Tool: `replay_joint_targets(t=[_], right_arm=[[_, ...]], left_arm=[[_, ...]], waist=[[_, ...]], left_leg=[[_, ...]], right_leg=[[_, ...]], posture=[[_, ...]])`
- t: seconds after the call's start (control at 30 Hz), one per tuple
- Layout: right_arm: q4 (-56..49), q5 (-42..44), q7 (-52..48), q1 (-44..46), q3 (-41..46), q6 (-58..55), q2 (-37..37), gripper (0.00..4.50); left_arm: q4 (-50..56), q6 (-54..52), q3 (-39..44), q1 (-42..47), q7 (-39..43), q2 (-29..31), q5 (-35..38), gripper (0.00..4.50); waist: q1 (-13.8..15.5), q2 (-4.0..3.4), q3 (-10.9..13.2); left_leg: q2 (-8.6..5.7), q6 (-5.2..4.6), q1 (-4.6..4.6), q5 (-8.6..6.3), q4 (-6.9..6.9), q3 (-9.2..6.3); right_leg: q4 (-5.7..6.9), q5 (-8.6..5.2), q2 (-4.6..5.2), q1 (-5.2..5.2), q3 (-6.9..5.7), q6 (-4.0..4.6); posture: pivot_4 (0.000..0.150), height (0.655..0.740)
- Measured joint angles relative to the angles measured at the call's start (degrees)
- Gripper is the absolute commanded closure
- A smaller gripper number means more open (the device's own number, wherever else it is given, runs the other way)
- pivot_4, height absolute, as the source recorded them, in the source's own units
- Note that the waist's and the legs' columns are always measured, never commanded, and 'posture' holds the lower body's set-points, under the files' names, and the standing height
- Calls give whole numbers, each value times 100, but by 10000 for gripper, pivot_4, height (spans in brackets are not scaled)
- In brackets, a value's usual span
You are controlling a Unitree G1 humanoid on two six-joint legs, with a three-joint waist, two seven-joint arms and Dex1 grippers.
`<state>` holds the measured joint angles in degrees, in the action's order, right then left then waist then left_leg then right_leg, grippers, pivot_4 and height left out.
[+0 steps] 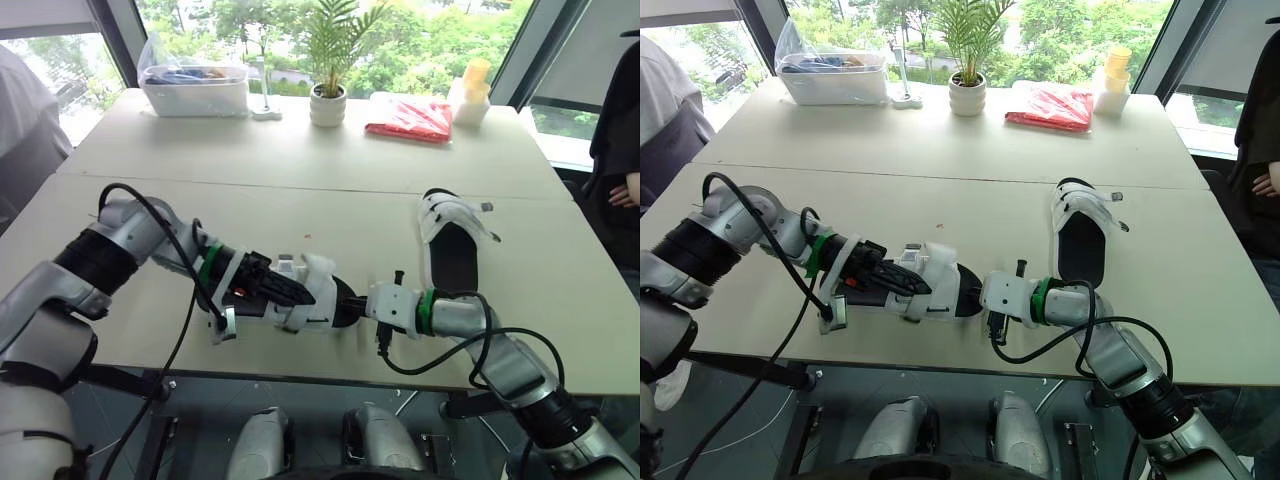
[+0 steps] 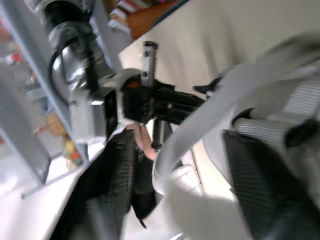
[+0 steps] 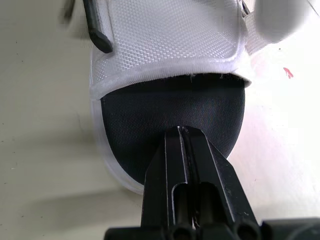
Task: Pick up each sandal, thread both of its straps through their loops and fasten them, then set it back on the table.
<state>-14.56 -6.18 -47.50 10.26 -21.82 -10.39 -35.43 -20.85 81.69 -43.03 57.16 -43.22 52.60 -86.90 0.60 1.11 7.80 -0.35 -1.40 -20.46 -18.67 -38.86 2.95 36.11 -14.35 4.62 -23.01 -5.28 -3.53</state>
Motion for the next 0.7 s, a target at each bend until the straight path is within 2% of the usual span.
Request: replay_joint_targets(t=[0.13, 0.2, 0.27, 0.3, 0.37, 0.4, 0.47, 0.5, 0.6, 0.63, 0.7], right_arm=[[2, -9, -5, -6, -2, 31, -11, 45000], [12, -41, -5, -6, 0, 50, -15, 45000], [33, -47, -5, -8, 3, 85, -16, 45000], [38, -48, -5, 0, -7, 89, -9, 45000], [37, -47, -9, -3, -20, 134, -4, 45000], [36, -46, -14, -12, -24, 158, -2, 45000], [37, -46, -15, -23, -22, 183, -6, 45000], [40, -47, -15, -21, -22, 183, -6, 45000], [43, -48, -13, -18, -23, 186, 5, 45000], [43, -48, -13, -19, -23, 186, 2, 45000], [44, -52, -13, -22, -23, 186, 0, 45000]], left_arm=[[-413, 806, 102, -127, 577, 611, 954, 3164], [-589, 988, -55, -192, 975, 690, 1384, 3164], [-1190, 1037, -590, -78, 1546, 765, 2417, 3164], [-1467, 871, -1038, 36, 2092, 885, 3332, 3164], [-1093, -372, -1863, -124, 4199, 1467, 6400, 3164], [-492, -1292, -2054, -367, 5504, 1782, 8045, 3164], [724, -3154, -2064, -852, 7881, 2149, 10656, 3164], [991, -3596, -2031, -941, 8321, 2190, 11104, 3164], [2390, -6745, -1478, -1331, 10243, 2637, 13370, 3164], [2672, -7599, -1258, -1357, 10629, 2774, 13844, 3164], [3019, -9151, -823, -1369, 11213, 2881, 14354, 3164]], waist=[[9, -3, 1], [16, -1, 2], [18, 9, 8], [18, 13, 10], [-25, 3, 22], [-45, -1, 24], [-91, -3, 25], [-95, -3, 26], [-112, 2, 29], [-109, 3, 30], [-106, 3, 30]], left_leg=[[2, 1, 4, 0, 9, 0], [2, 1, 5, 0, 8, 0], [2, 1, 5, 0, 5, 0], [3, 1, 3, 0, 4, -3], [8, 6, 1, -6, 5, 2], [8, 6, 3, -11, 4, 2], [7, 9, 0, -15, -2, -3], [7, 9, -1, -15, -6, -7], [5, 6, -5, -17, -10, -9], [4, 3, -4, -18, -10, -11], [2, 0, -2, -20, -9, -14]], right_leg=[[-4, 10, 2, -8, -6, 21], [-3, 10, 4, -9, -7, 23], [-3, 3, 7, -12, -12, 35], [-3, 2, 8, -17, -18, 36], [-10, -1, 18, -26, -31, 44], [-11, -2, 21, -25, -33, 44], [-12, -6, 24, -20, -38, 52], [-12, -6, 25, -18, -40, 53], [-12, -8, 23, -15, -42, 50], [-13, -13, 20, -14, -42, 42], [-17, -33, 13, -8, -43, 11]], posture=[[1500, 7241], [1500, 7241], [1500, 7241], [1500, 7241], [1500, 7241], [1500, 7241], [1500, 7241], [1500, 7241], [1500, 7241], [1500, 7241], [1500, 7241]])
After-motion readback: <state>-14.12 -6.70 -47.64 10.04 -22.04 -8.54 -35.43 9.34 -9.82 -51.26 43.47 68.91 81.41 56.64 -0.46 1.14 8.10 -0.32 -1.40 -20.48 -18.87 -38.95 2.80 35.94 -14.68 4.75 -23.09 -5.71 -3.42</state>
